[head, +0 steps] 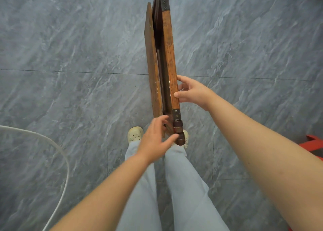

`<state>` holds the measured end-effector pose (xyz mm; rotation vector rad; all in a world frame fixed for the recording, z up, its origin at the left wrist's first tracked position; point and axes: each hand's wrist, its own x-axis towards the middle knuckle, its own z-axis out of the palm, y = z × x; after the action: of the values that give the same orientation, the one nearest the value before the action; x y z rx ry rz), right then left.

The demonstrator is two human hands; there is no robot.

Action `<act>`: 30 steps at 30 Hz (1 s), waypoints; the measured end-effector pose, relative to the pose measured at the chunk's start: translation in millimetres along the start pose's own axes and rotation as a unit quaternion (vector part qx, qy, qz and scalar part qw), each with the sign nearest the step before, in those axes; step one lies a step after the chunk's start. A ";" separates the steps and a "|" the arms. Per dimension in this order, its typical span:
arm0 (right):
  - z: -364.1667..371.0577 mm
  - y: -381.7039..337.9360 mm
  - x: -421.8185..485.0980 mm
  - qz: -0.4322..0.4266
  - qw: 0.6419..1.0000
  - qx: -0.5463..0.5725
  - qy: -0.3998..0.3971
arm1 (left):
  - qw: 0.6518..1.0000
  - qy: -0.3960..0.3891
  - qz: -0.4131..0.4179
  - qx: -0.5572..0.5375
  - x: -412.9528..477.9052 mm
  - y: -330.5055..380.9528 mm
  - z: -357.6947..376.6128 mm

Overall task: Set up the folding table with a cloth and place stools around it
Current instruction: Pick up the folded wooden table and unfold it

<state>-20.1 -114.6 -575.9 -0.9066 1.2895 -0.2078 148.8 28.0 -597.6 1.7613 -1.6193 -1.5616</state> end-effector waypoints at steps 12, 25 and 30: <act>12.2 36.1 -3.9 -0.066 0.987 0.117 0.084 | 0.800 -0.218 0.252 0.499 112.9 -54.3 -36.4; -11.1 52.0 -2.7 -0.085 0.983 0.147 0.072 | 0.657 -0.262 0.307 0.637 162.7 -72.3 -13.4; -16.7 55.3 -4.5 -0.089 0.980 0.159 0.077 | 0.660 -0.274 0.336 0.613 176.0 -67.8 -10.4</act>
<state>-55.2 -83.7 -610.1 -0.7396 1.2712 -0.6180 155.5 -101.6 -734.8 0.5771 -3.5712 -0.5018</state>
